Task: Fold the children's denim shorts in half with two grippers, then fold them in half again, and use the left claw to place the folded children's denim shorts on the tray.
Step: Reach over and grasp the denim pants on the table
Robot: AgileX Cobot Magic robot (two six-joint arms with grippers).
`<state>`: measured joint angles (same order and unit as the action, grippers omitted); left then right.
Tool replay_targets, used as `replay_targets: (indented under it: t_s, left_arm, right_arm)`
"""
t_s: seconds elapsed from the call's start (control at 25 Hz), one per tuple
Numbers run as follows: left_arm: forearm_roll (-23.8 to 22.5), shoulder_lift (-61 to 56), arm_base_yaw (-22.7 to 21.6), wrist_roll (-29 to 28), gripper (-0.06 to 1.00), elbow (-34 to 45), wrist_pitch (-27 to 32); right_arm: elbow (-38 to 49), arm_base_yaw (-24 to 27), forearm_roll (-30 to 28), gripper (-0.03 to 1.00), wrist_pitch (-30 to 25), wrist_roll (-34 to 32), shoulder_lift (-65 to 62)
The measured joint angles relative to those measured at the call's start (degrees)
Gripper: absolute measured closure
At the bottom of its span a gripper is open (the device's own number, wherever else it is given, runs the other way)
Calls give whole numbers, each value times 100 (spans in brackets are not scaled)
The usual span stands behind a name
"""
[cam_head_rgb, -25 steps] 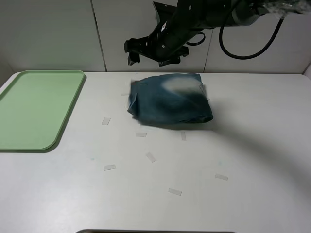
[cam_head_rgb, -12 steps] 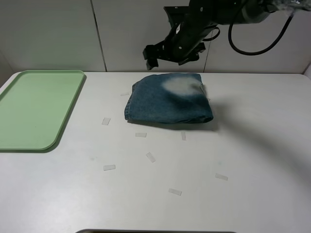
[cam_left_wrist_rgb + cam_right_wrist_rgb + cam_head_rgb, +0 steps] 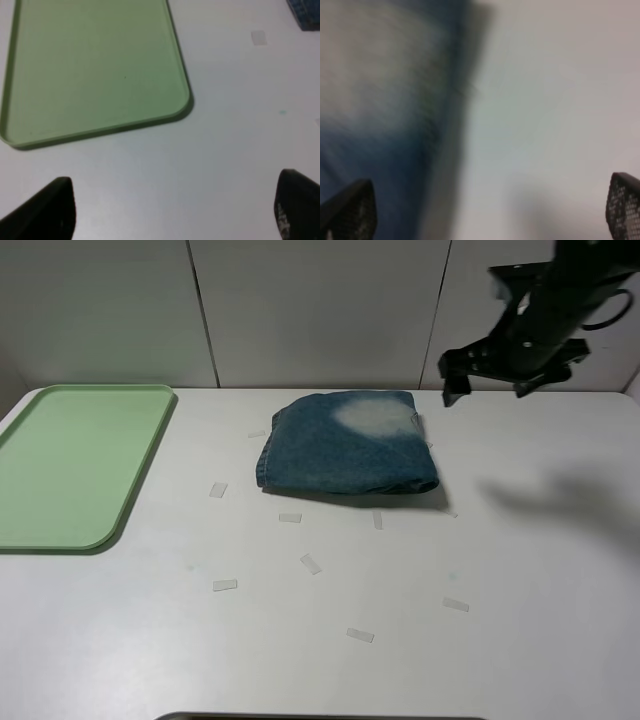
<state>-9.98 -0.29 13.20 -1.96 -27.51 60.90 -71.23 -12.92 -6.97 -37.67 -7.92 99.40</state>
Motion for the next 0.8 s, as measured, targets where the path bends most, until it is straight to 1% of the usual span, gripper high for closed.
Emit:
replay_targets:
  t_s: [0.08,0.28,0.32,0.36,0.44,0.52,0.64,0.8]
  left_arm:
    - [0,0,0,0,15,0,0]
    - [0,0,0,0,15,0,0]
    - [0,0,0,0,15,0,0]
    - [0,0,0,0,15,0,0]
    - [0,0,0,0,15,0,0]
    - [0,0,0,0,15,0,0]
    - [0,0,0,0,15,0,0]
    - [0,0,0,0,15,0,0]
  right_arm:
    - [530,300,21,27,77,0,-593]
    - [1674,1124,80,27,74,47,-2369]
    - [1674,1124,80,27,74,47,-2369]
    - [2032,1386,136,27,60,194,-3096]
    - [2324,1620,244,27,49,402,-3891]
    - [2569,1756,482,27,31,640,-4628]
    - [2780,1789,901,27,-42,1003,-5671]
    - [2850,1789,1429,27,-446,1296,-6827]
